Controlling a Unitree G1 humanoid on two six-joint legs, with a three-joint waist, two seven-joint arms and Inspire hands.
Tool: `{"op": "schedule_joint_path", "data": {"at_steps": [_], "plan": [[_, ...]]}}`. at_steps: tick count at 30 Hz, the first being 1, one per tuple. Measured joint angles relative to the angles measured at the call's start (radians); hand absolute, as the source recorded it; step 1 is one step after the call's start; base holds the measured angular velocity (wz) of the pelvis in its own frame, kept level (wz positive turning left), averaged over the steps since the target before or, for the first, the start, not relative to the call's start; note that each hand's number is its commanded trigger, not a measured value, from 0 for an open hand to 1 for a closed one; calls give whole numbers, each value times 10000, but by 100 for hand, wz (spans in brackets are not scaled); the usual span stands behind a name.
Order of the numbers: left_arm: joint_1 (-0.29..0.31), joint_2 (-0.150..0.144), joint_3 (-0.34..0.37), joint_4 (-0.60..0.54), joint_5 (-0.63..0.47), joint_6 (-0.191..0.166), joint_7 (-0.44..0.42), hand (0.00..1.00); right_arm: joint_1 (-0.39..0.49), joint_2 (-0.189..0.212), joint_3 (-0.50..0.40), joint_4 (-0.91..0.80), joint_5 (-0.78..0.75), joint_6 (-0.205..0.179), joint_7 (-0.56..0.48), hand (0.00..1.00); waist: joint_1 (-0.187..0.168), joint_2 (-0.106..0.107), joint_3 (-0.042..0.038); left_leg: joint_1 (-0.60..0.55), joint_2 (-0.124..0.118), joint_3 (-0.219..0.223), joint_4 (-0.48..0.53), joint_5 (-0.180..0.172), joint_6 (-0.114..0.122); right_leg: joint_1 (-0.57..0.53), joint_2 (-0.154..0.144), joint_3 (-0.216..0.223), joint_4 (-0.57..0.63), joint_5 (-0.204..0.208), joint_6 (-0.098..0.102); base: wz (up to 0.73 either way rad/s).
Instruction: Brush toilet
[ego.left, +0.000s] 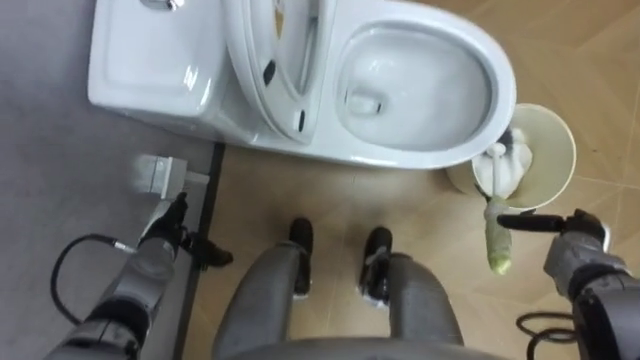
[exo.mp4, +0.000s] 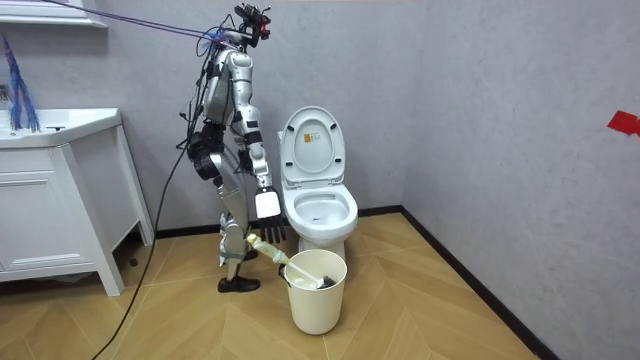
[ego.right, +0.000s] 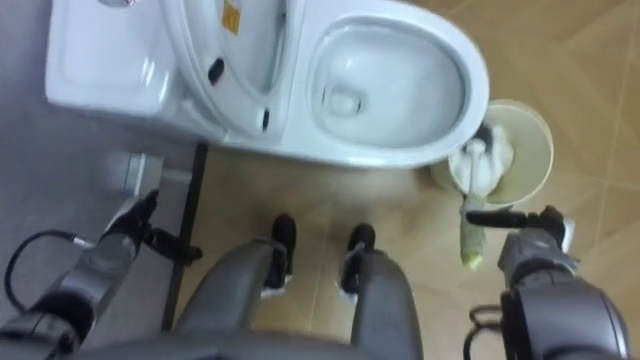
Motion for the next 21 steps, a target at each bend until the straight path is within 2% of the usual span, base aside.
{"op": "schedule_joint_path", "data": {"at_steps": [3, 7, 12, 21], "plan": [[-284, -16, -311, -37, -23, -48, 179, 0, -101, -5, 167, -3, 179, -4, 0, 0, 6, 59, 51, -284, -19, -58, 165, -5, 6, -322, -93, -9, 320, -117, 4, 9], [-625, -34, -365, -157, -185, -109, 249, 0, -233, -15, 300, -28, 304, -1, 127, 0, 8, 50, 67, -840, -28, 42, 521, -16, 5, -947, -192, -3, 823, -202, -60, 1], [-647, -51, -440, -565, -176, -192, 618, 0, -253, -18, 794, -34, 305, 5, 384, 0, 33, 70, 92, -1378, -2, 111, 892, -62, -2, -1463, -242, -14, 1237, -304, -138, -2], [-877, -56, -654, -949, -383, -184, 1275, 0, -471, -32, 799, 14, 775, 16, 774, 0, 73, 107, 107, -2264, 16, 180, 1423, -57, -10, -2382, -252, 76, 1690, -328, -202, -1]]}}
